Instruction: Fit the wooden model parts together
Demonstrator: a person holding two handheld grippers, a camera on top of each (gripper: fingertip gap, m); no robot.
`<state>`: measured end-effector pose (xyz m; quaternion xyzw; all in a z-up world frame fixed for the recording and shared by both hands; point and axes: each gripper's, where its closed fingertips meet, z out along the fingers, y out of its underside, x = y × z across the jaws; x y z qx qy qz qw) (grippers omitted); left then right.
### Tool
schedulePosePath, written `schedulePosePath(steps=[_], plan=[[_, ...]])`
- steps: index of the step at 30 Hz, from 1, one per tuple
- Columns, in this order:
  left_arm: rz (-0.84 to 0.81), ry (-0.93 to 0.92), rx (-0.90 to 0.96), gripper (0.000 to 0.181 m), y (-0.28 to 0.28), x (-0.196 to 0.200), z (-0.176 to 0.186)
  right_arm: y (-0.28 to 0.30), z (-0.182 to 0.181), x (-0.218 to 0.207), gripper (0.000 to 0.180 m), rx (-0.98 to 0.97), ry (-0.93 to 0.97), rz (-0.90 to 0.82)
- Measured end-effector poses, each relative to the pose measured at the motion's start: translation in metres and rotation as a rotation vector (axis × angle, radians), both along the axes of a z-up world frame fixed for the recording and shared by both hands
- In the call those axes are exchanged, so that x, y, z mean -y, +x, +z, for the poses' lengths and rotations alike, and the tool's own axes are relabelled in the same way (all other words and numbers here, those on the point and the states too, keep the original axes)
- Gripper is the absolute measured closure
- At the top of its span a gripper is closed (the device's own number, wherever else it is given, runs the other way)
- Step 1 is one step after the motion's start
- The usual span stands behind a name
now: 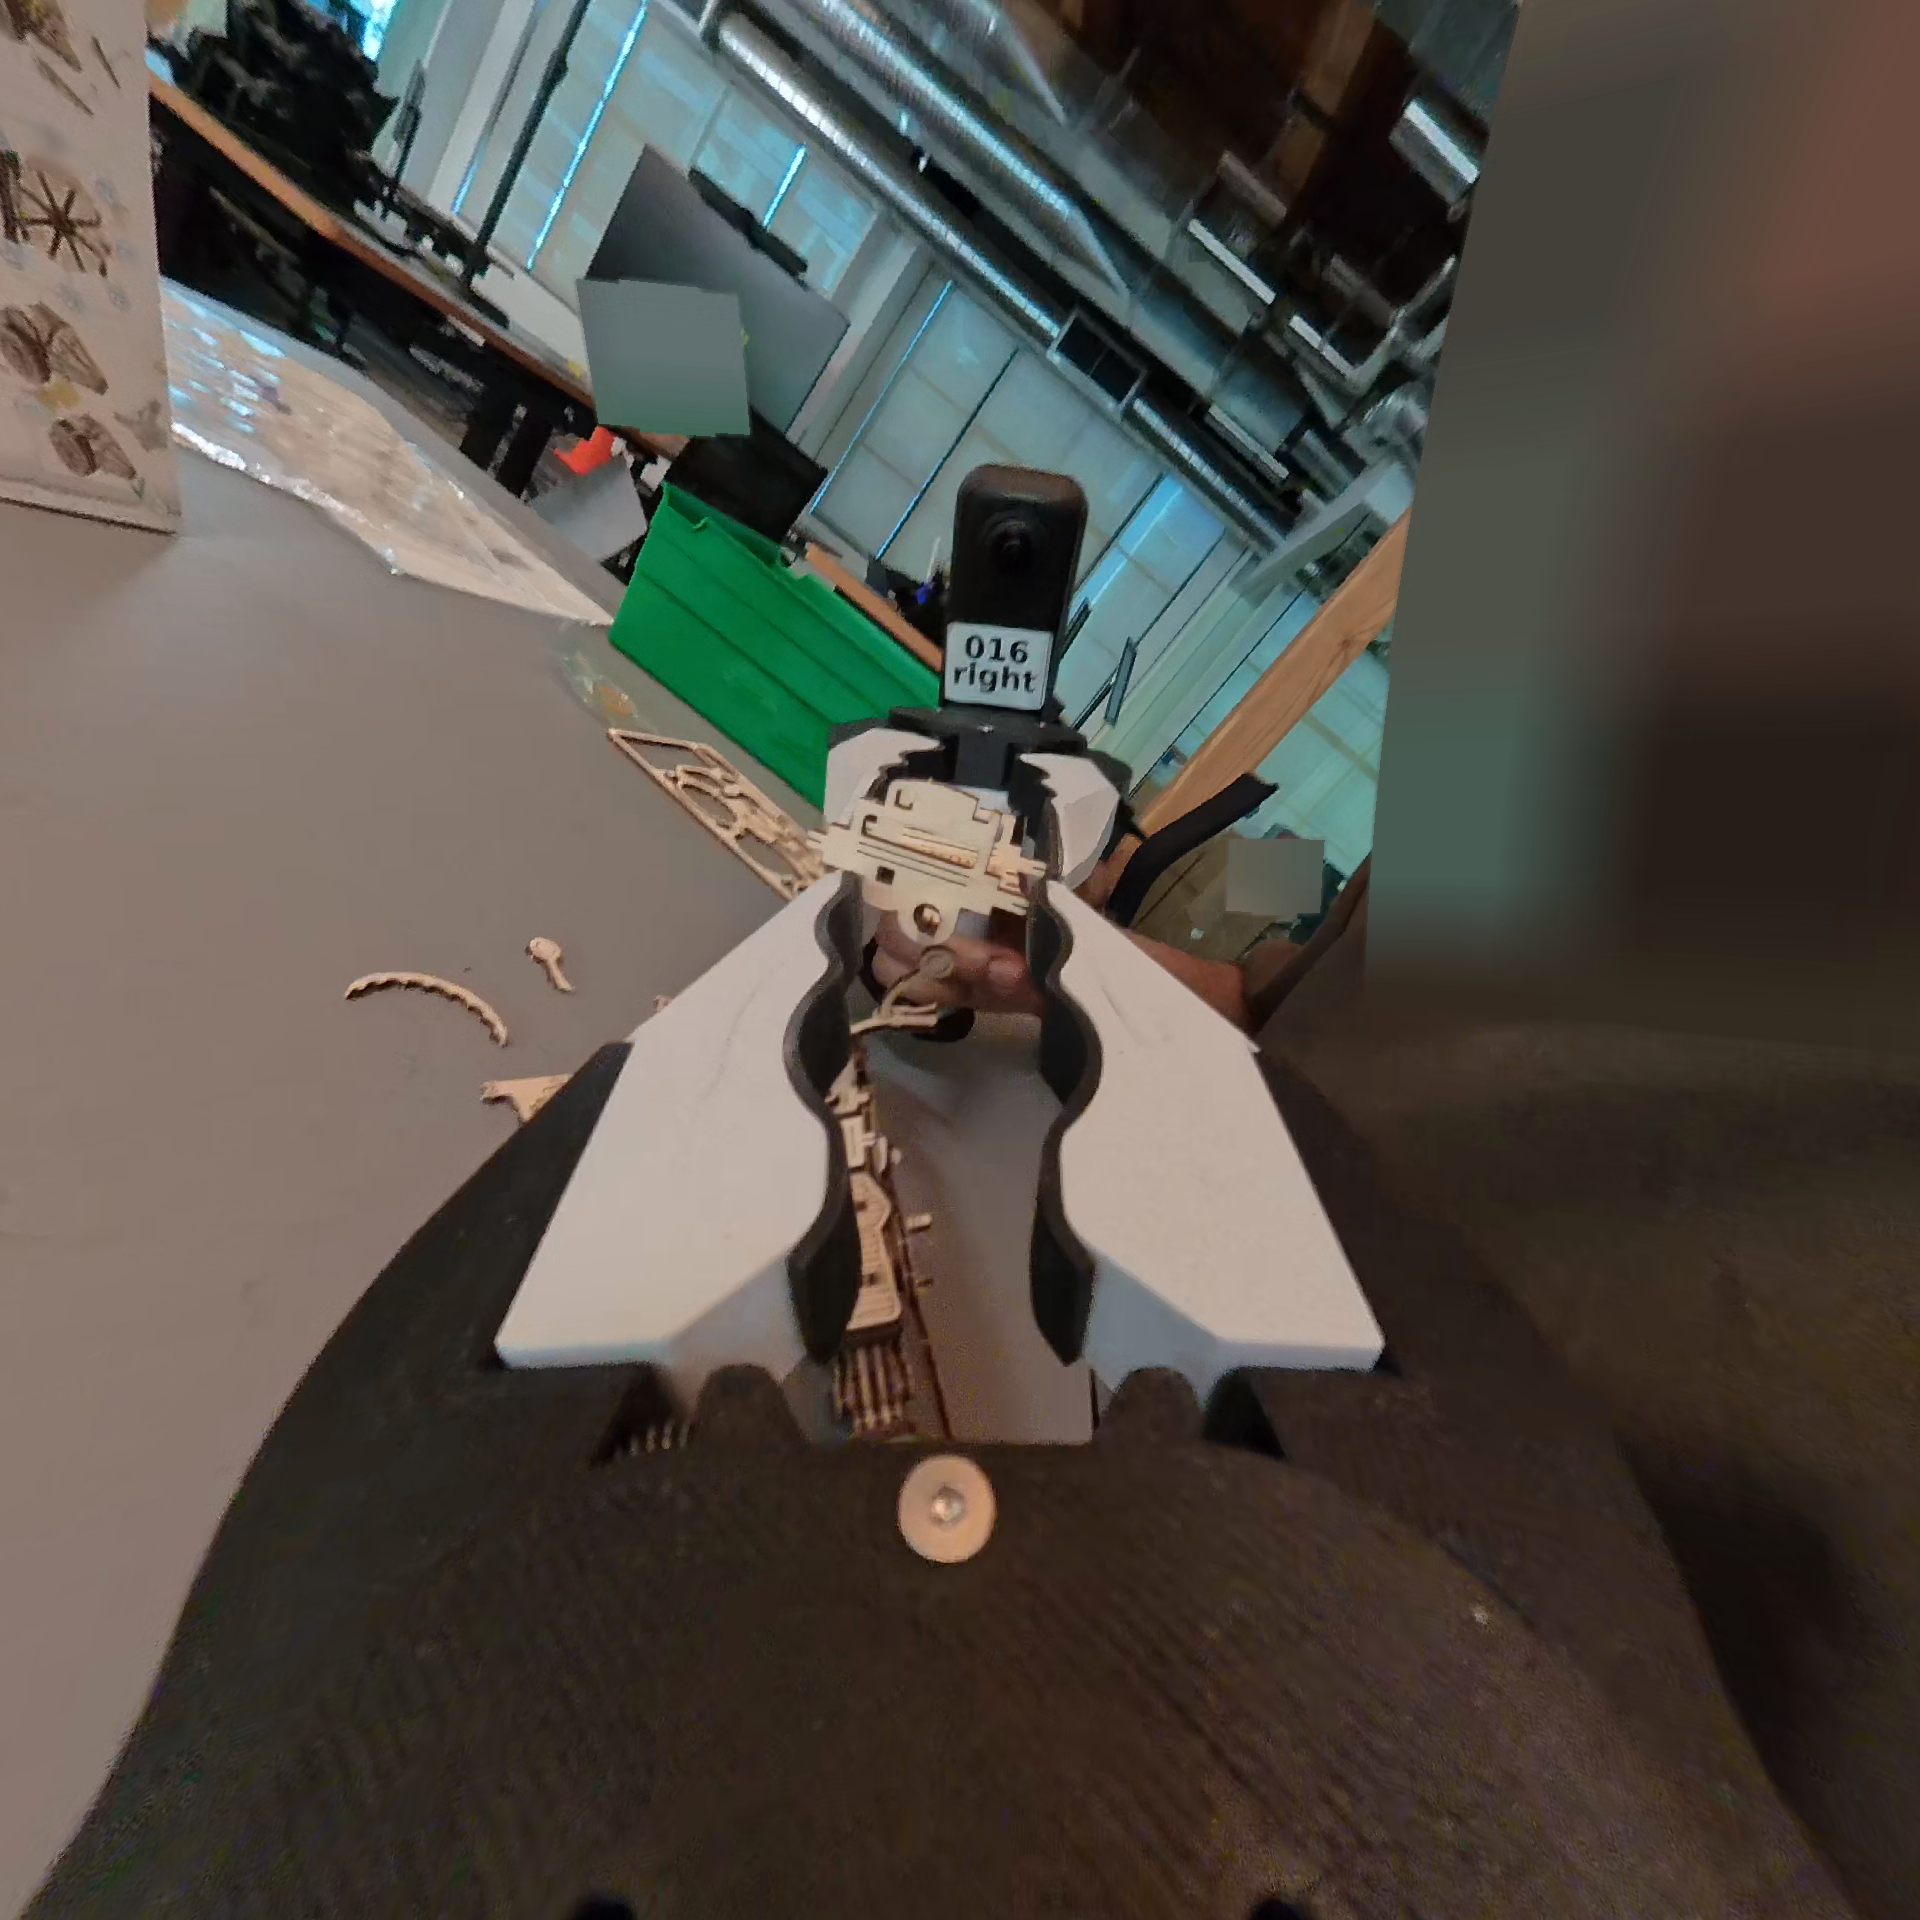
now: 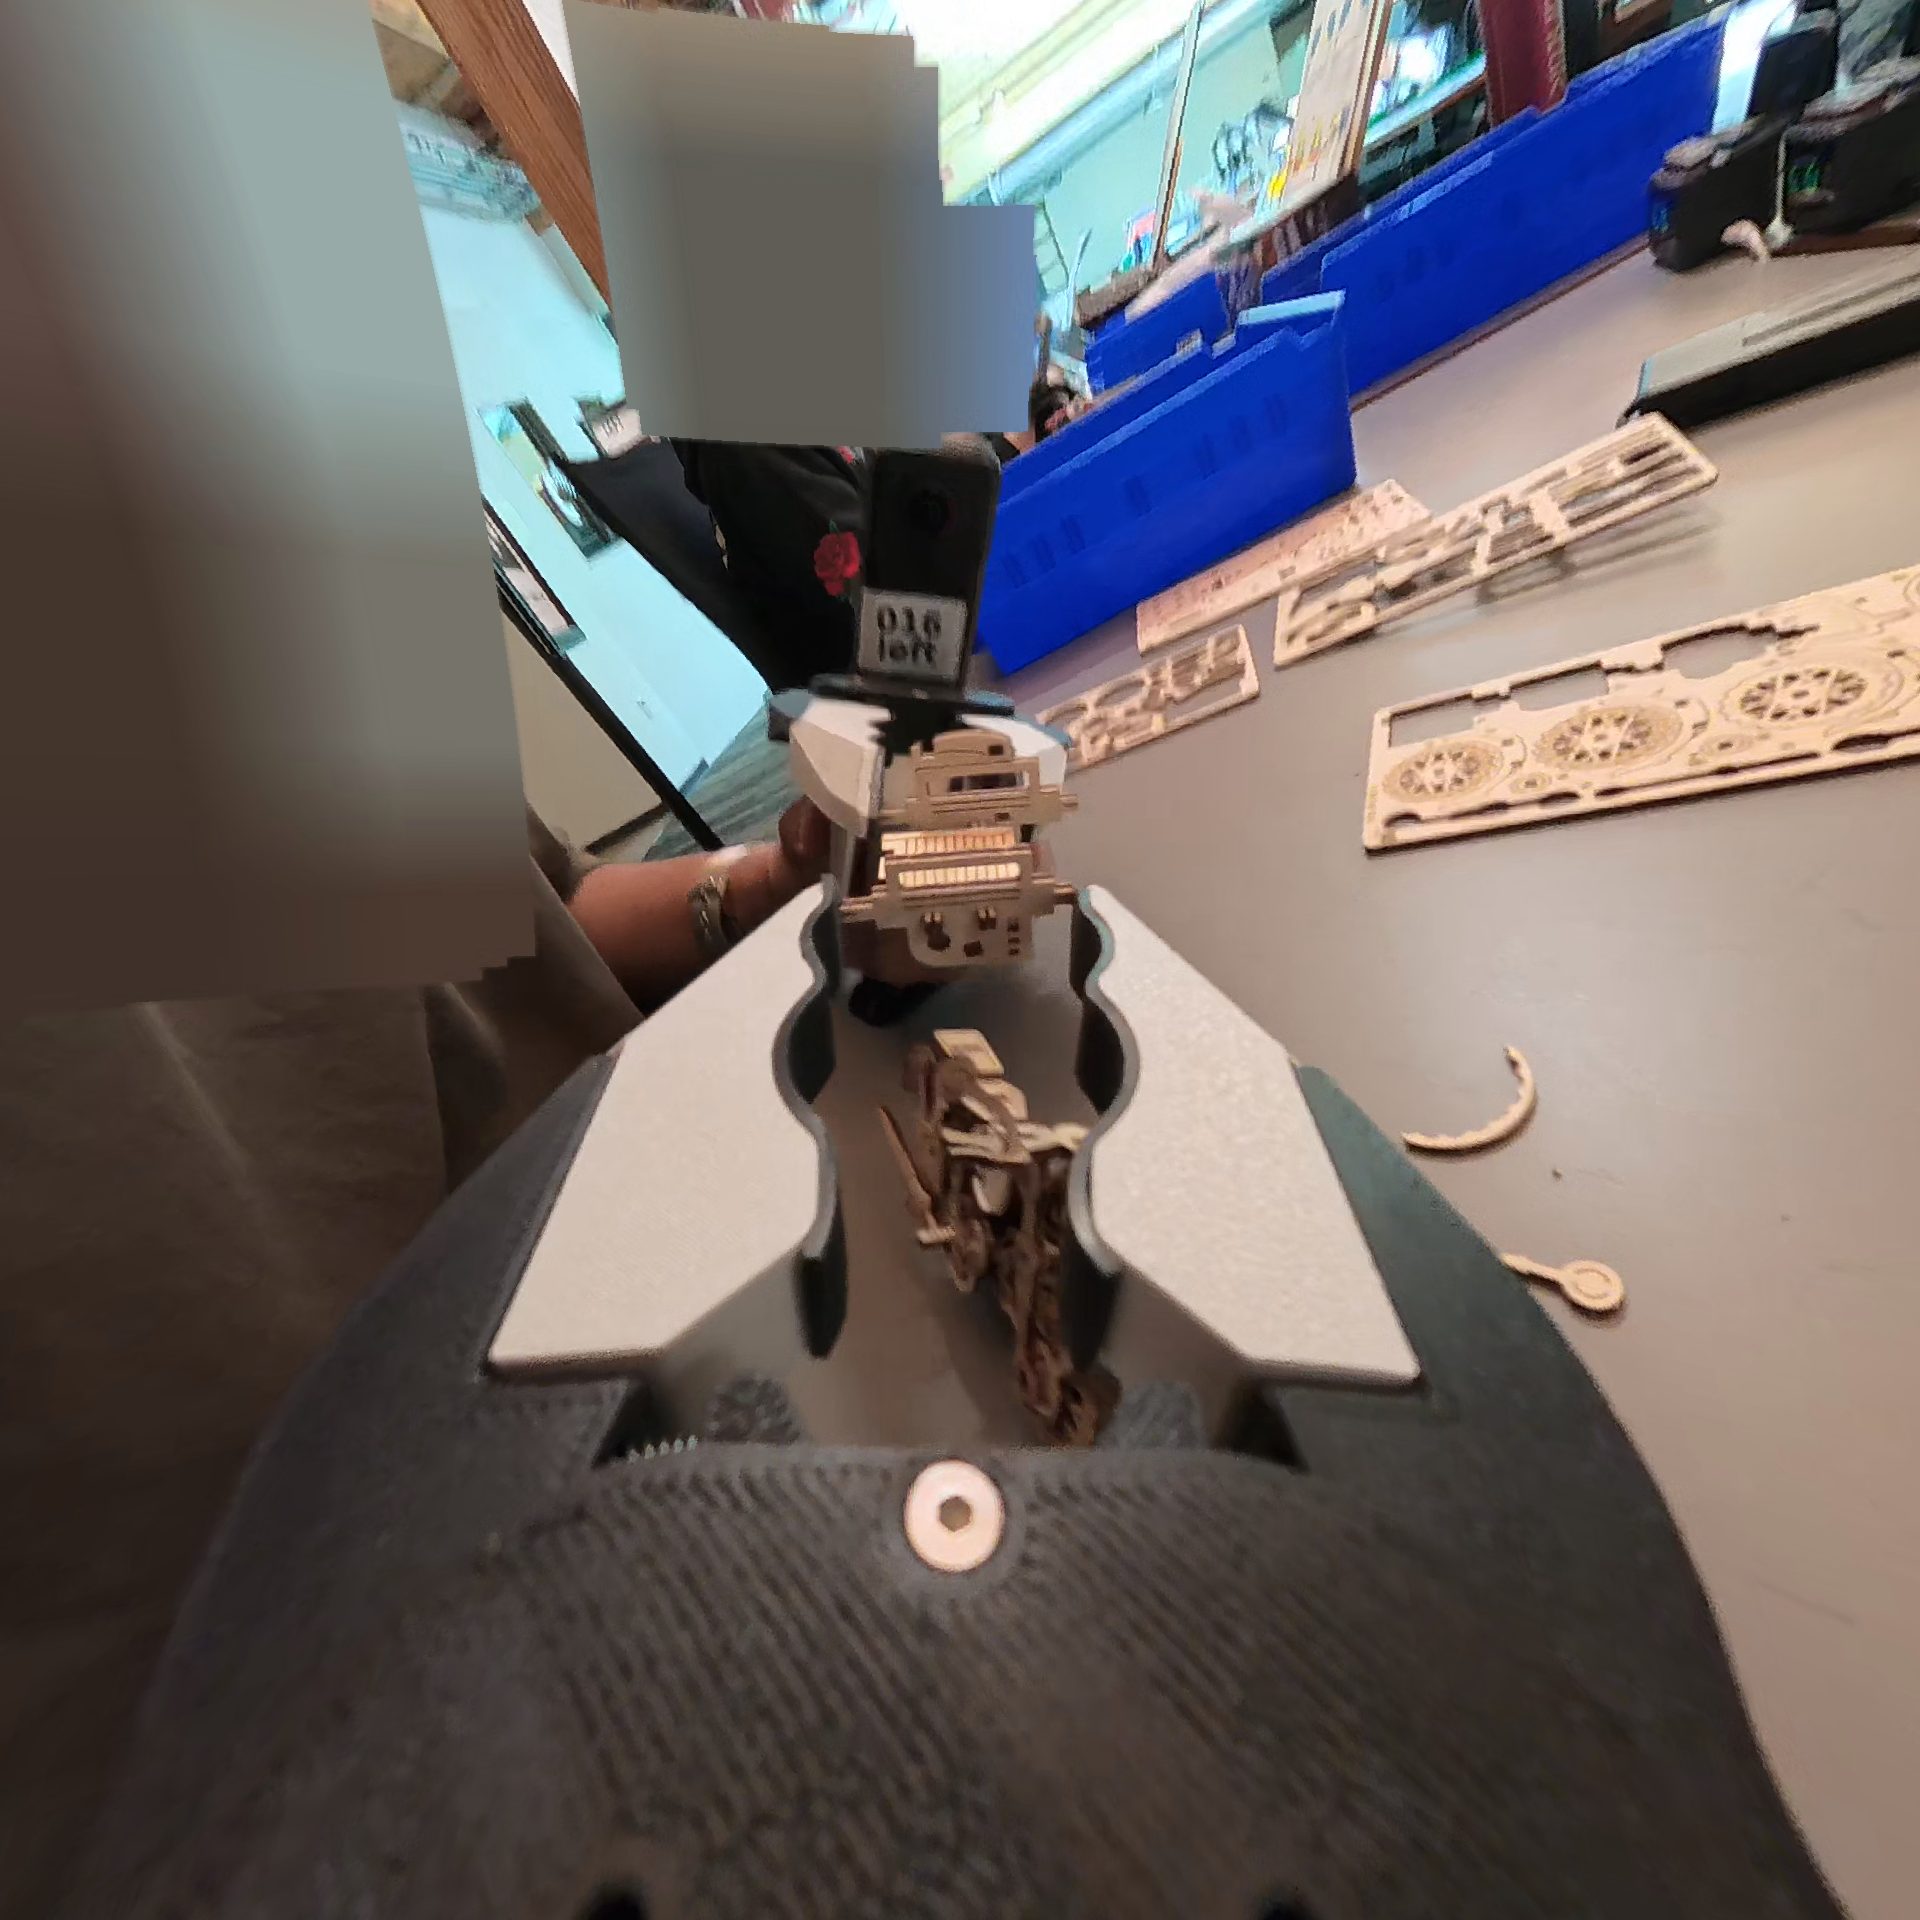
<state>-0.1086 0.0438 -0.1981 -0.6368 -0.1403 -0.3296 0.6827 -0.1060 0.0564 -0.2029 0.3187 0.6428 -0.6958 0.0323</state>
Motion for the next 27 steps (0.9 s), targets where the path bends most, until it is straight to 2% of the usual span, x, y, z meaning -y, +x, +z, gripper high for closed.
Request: schedulePosePath(steps=[5, 10, 17, 24, 27], plan=[[0.030, 0.106, 0.000, 0.151, 0.011, 0.001, 0.025, 0.007, 0.033, -0.003, 0.136, -0.023, -0.109, -0.029], [0.057, 0.125, -0.061, 0.151, 0.039, -0.008, 0.042, 0.038, 0.043, -0.009, 0.136, -0.065, -0.091, -0.080], [0.051, 0.103, -0.056, 0.151, 0.097, -0.019, 0.037, 0.093, 0.046, -0.018, 0.136, -0.139, -0.028, -0.209], [0.011, 0.090, -0.207, 0.151, 0.132, -0.024, 0.031, 0.127, 0.047, -0.020, 0.136, -0.182, -0.008, -0.311], [-0.010, 0.101, -0.212, 0.151, 0.136, -0.025, 0.029, 0.132, 0.046, -0.021, 0.136, -0.183, 0.015, -0.313]])
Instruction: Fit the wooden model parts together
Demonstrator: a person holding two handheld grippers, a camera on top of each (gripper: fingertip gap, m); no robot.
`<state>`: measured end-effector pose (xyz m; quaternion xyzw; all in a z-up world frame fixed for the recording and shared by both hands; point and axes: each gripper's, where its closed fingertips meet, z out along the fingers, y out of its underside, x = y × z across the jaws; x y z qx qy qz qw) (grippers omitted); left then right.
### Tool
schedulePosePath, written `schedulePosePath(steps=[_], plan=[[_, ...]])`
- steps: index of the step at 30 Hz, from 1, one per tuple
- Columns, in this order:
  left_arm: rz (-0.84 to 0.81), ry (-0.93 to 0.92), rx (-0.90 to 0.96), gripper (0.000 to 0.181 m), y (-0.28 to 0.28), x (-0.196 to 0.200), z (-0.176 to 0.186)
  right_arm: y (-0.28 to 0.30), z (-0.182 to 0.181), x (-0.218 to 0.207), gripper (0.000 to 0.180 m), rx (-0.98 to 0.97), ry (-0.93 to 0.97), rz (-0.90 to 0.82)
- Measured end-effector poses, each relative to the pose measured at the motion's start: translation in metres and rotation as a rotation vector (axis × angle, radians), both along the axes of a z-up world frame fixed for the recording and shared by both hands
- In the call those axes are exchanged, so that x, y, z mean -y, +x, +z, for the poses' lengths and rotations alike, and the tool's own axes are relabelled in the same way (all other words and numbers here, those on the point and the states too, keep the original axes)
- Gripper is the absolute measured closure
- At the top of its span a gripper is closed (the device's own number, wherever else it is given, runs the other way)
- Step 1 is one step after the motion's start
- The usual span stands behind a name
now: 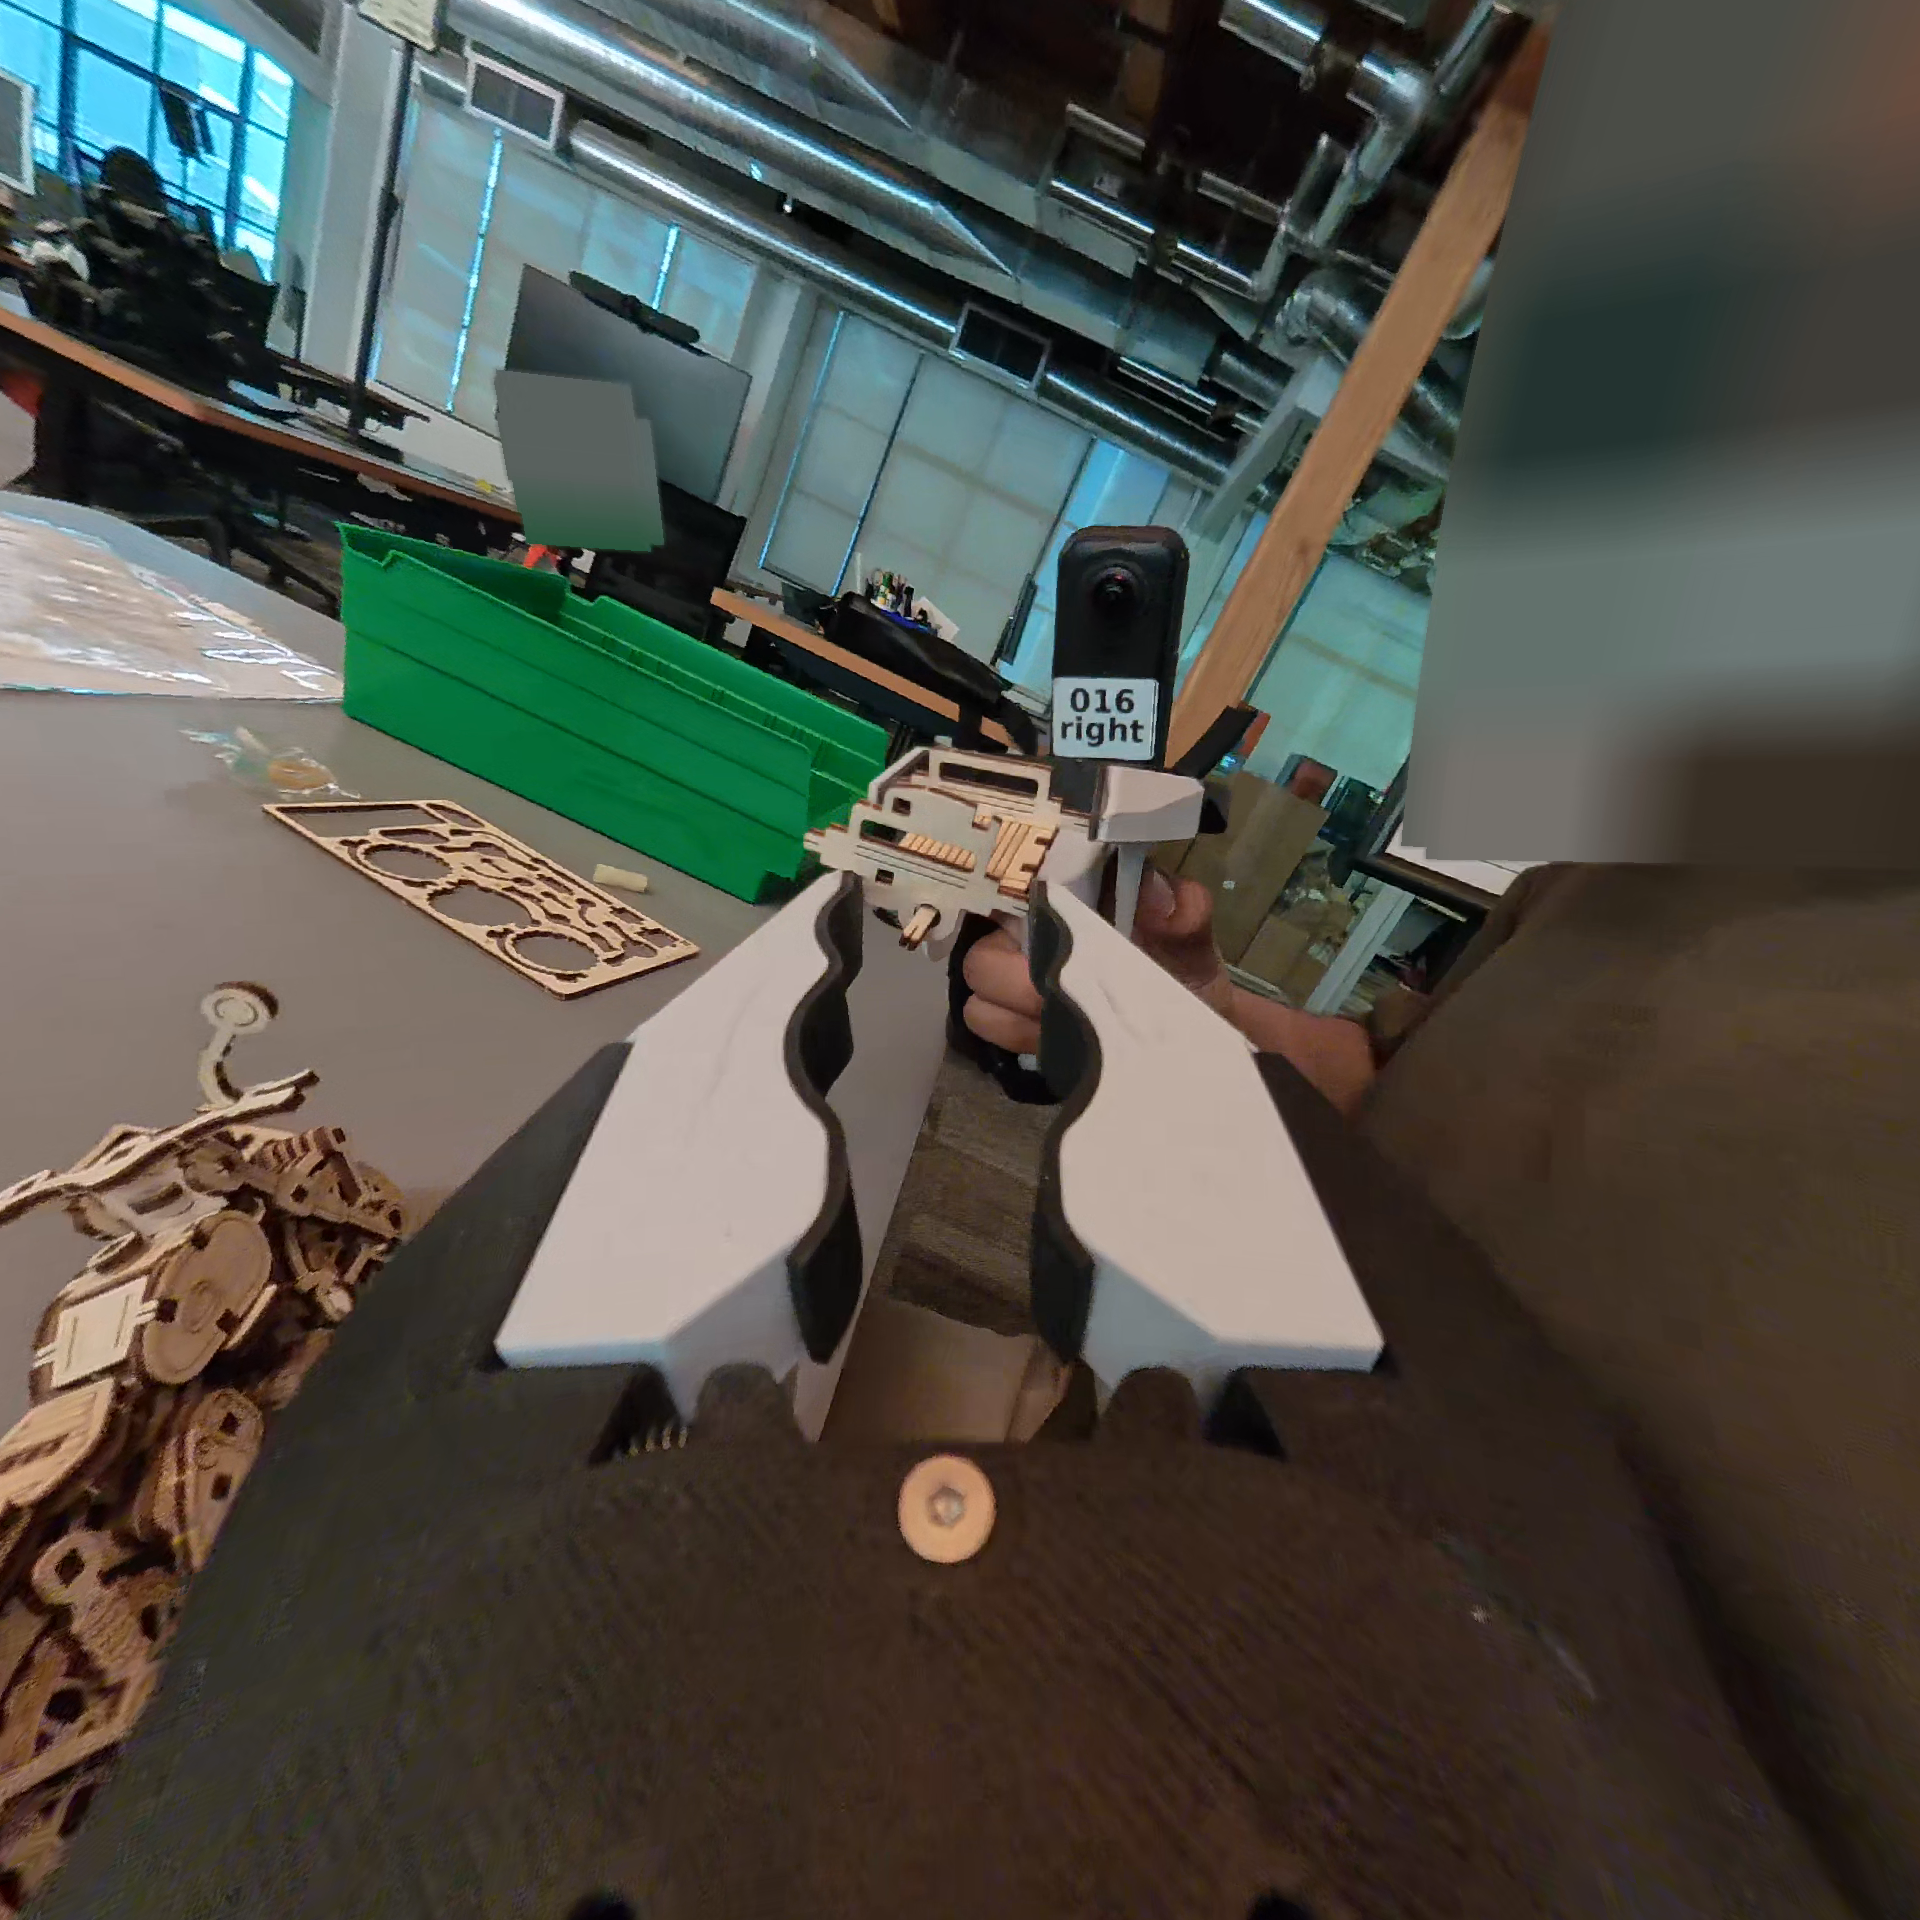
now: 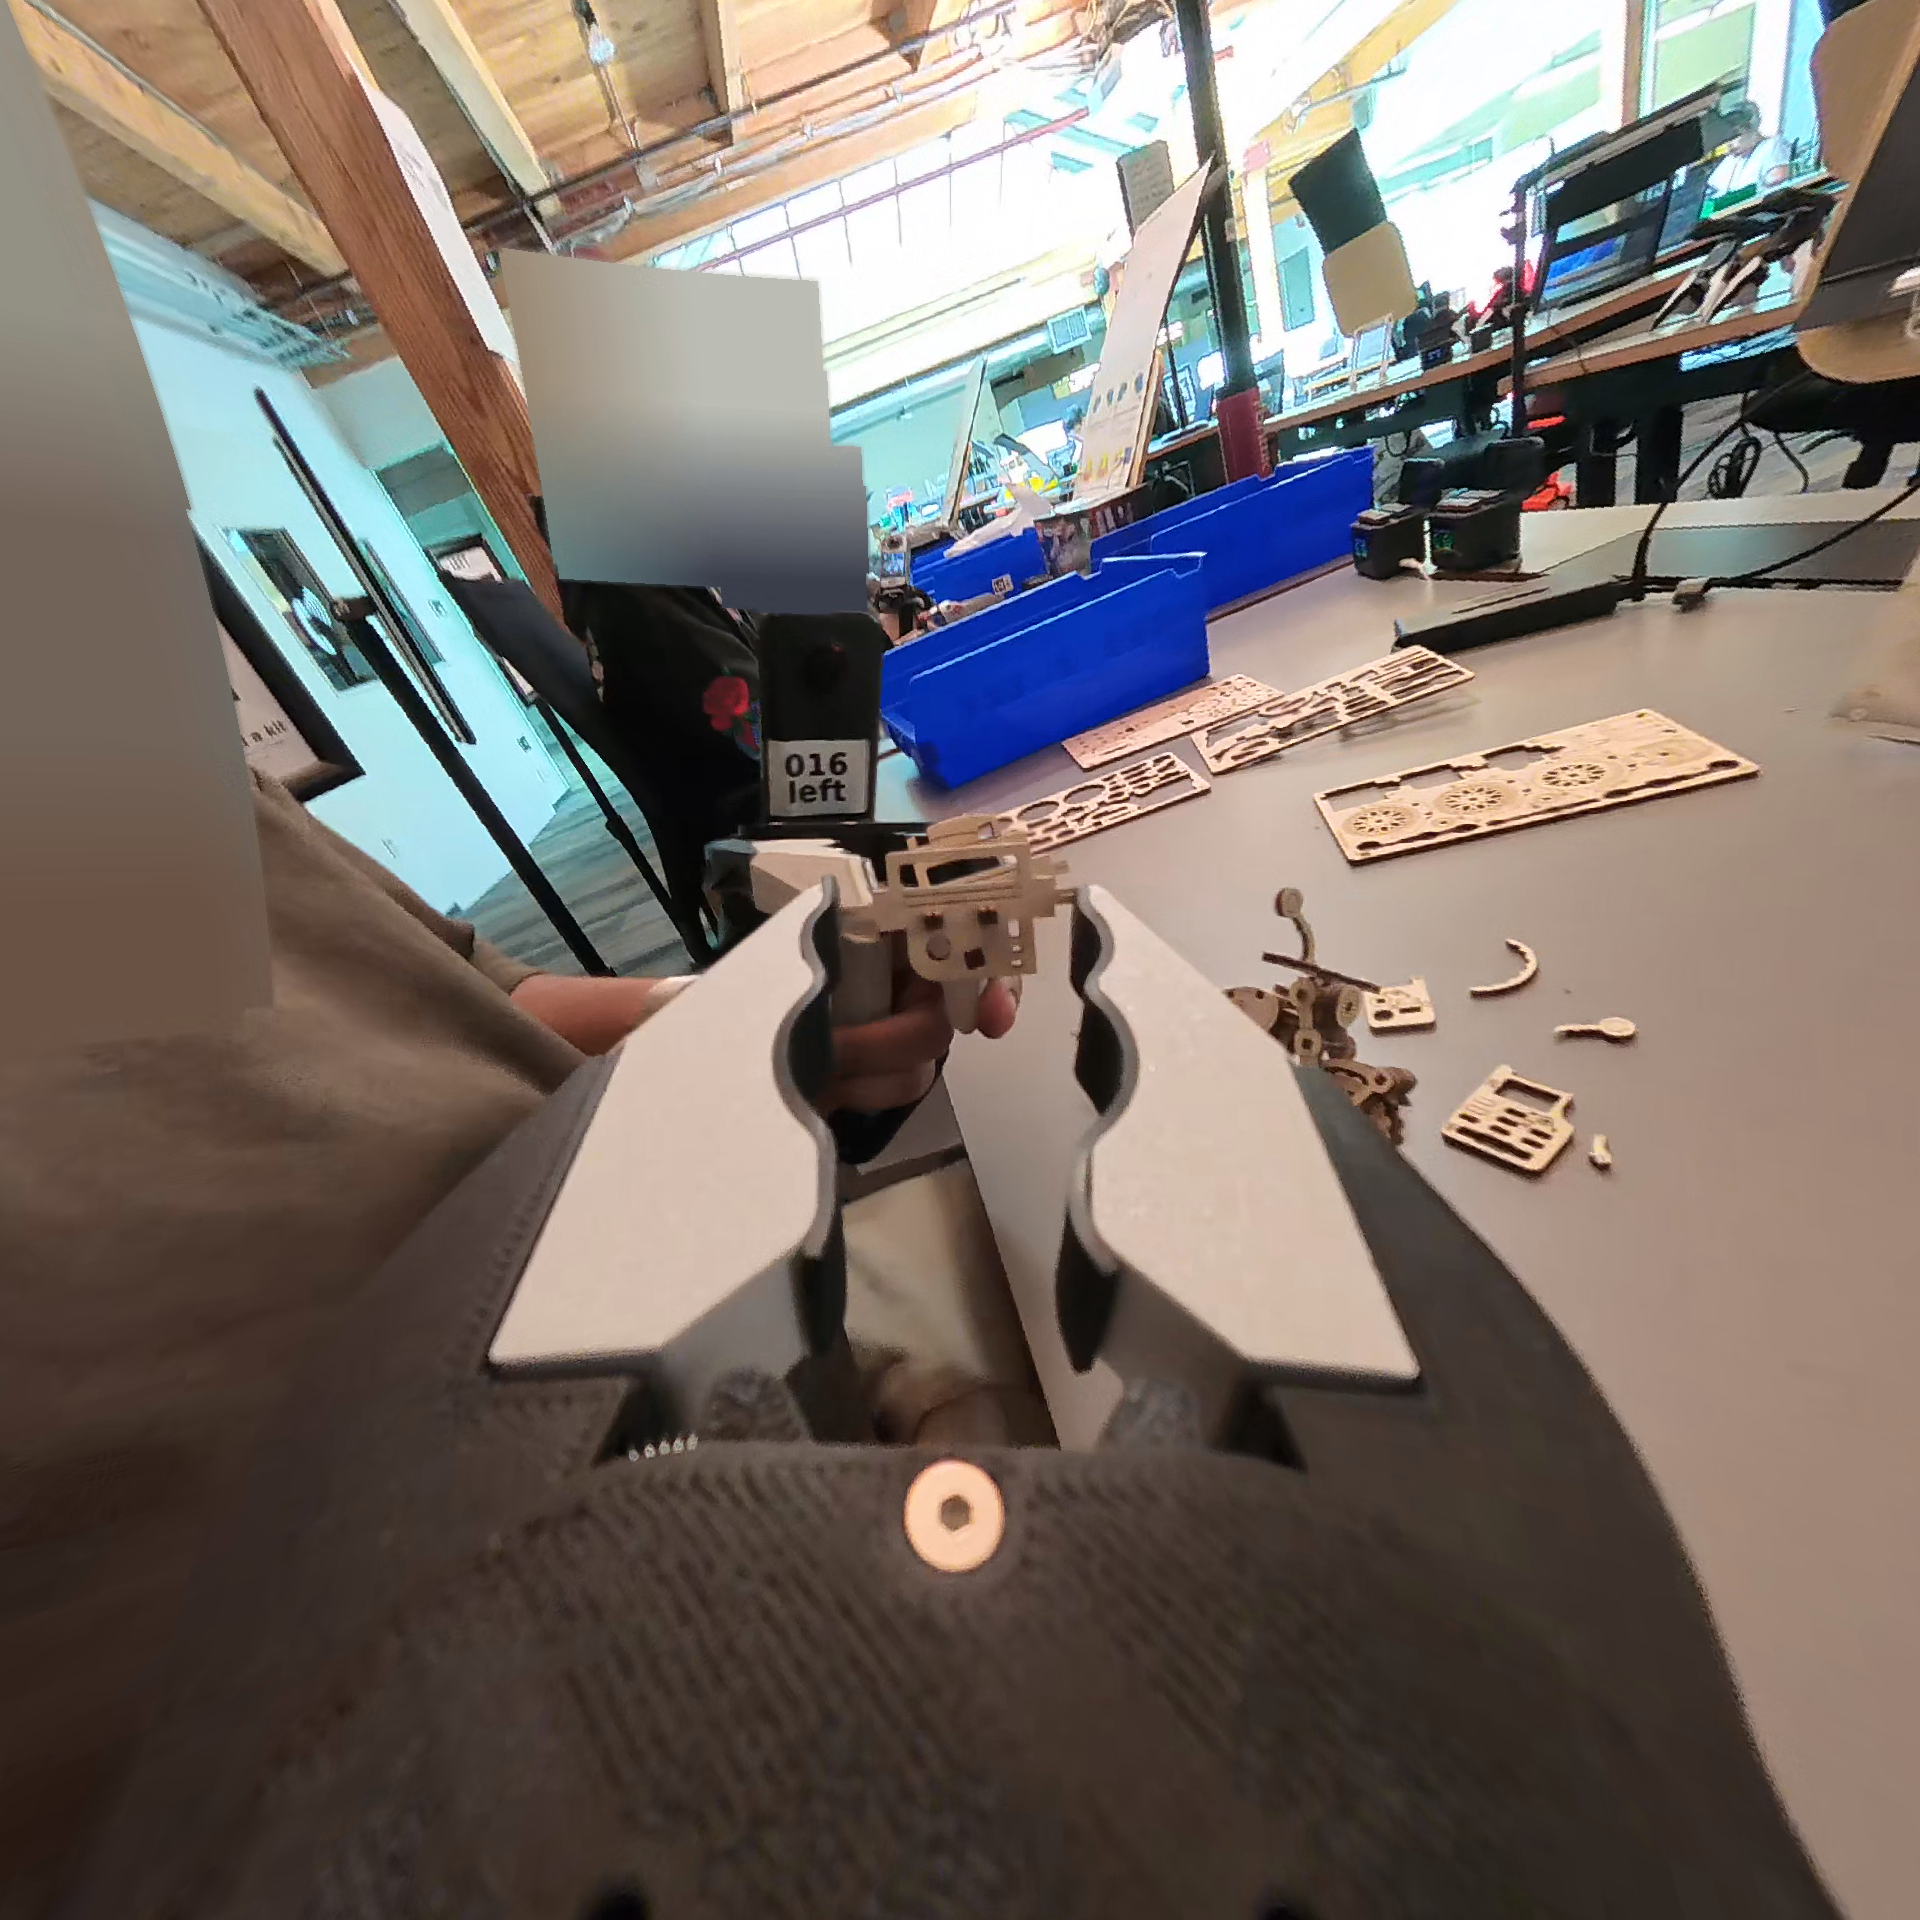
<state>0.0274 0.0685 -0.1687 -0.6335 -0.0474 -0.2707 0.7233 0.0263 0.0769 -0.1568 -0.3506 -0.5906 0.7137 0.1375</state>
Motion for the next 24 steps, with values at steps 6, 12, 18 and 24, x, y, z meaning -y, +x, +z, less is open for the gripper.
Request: schedulePosePath(steps=[6, 12, 18, 24], plan=[[-0.035, 0.002, 0.058, 0.151, -0.003, -0.002, -0.004, 0.000, -0.009, -0.002, 0.136, -0.012, 0.070, 0.034], [-0.055, -0.015, 0.094, 0.151, -0.008, -0.002, -0.009, -0.004, -0.019, -0.004, 0.136, 0.026, 0.026, 0.068], [-0.068, -0.036, 0.101, 0.151, -0.006, -0.005, -0.013, -0.006, -0.028, 0.001, 0.132, 0.066, 0.006, 0.097], [-0.046, -0.044, 0.093, 0.151, -0.011, -0.003, -0.015, -0.008, -0.039, 0.006, 0.132, 0.094, 0.085, 0.086]])
